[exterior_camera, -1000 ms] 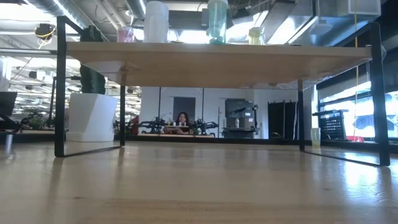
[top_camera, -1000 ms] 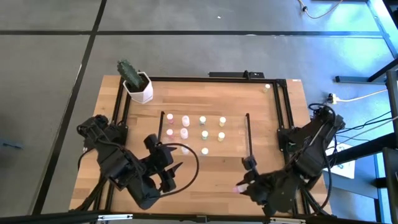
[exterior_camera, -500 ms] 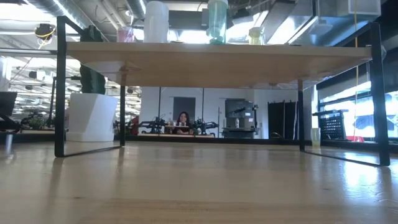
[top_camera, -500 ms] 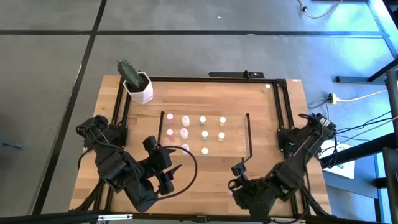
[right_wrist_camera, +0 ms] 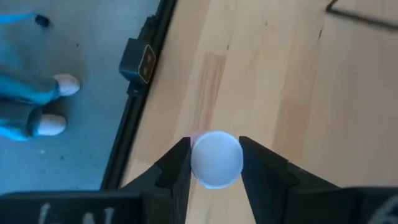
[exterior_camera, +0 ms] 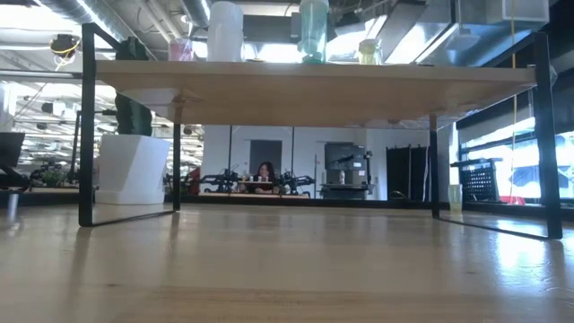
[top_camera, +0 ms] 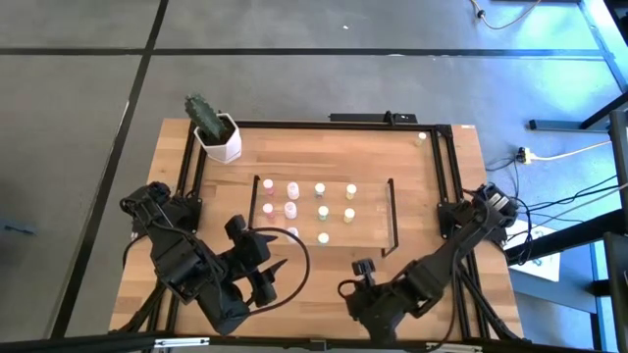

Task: Pick and place medicine bottles onto shelf by color
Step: Put the pink pill bottle on the shelf aligned with the other pink pill bottles

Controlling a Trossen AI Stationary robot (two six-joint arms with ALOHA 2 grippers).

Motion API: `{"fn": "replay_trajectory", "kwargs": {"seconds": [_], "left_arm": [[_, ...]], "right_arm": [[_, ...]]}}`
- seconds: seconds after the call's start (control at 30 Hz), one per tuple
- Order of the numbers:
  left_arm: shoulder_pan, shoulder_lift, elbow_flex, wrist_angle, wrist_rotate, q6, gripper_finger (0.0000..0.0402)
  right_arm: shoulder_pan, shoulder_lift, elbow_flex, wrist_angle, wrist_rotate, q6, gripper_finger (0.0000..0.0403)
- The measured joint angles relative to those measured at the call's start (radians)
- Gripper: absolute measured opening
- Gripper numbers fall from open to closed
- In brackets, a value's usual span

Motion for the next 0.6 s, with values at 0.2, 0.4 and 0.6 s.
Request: {"fn": "replay_trajectory", "kwargs": {"seconds": [0.2,0.4,0.6], "left_arm": [[-0.016,0.000,0.000,0.003,-0.001,0.005,0.0242],[-0.018,0.000,0.000,-0.006,-0.001,0.010,0.0242],[-0.018,0.000,0.000,-0.006,-0.001,0.010,0.0242]], "right_arm": [[-0.003,0.073,0.000,0.043,0.036,0.129,0.0126],[-0.011,0.146,0.000,0.075,0.031,0.197,0.0126],[-0.011,0.209,0.000,0.114,0.039,0.225,0.0126]]}}
